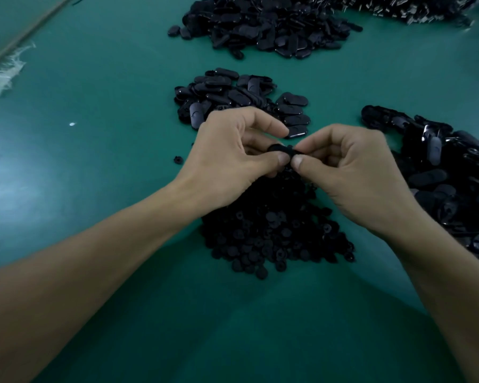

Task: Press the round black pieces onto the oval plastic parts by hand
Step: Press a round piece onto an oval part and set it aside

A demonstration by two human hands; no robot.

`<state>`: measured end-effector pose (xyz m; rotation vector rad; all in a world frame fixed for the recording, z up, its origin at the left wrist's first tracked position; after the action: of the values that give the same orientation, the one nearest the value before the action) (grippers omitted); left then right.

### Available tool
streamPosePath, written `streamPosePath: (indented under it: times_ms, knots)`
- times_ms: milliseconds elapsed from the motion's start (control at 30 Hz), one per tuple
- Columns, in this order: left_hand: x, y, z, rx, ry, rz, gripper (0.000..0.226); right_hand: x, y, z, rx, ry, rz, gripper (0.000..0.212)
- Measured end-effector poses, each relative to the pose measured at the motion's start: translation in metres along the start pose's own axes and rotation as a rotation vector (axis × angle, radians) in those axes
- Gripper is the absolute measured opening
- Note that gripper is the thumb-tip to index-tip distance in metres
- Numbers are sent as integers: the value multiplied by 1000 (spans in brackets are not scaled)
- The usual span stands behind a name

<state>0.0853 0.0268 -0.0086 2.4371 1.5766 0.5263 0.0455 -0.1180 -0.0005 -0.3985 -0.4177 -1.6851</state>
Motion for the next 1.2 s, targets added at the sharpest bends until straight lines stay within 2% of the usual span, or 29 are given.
streamPosePath:
  times_ms: [267, 433, 500, 633, 700, 800, 933, 1067, 1200]
  knots:
    - [6, 2, -2, -31, 24, -10, 30, -2, 0, 3, 7, 41, -9, 5]
    - [19, 7, -8, -75, 135, -53, 21, -3, 0, 8, 34, 78, -7, 18]
    - [35, 11, -6, -68, 200, -129, 19, 4, 1, 7, 45, -38, -80, 21]
    - [79, 15, 9, 1, 217, -305, 13, 35, 5, -1, 27, -529, -303, 31]
    - [96, 16, 20, 43, 200, -378, 12, 49, 10, -18, -85, -736, -312, 37]
    - [109, 16, 33, 85, 216, -440, 16, 62, 10, -41, -290, -825, -312, 42]
    - [114, 18, 36, 77, 373, -431, 29, 65, 9, -48, -338, -845, -314, 39]
    - [106, 17, 23, 9, 634, -347, 25, 70, 12, -47, -313, -829, -370, 30]
    - [102, 17, 17, -14, 743, -300, 22, 71, 16, -46, -263, -750, -384, 23]
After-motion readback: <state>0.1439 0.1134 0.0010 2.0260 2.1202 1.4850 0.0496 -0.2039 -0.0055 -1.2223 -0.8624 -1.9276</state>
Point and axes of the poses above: each hand's wrist, its own y-axis towards the middle knuckle, its own x-axis out of the back of the hand, z = x × y, the point moved 10 cm from there along y, towards the middle knuckle, and after that the axes turned 10 degrees about -x, right-handed, at the moved point
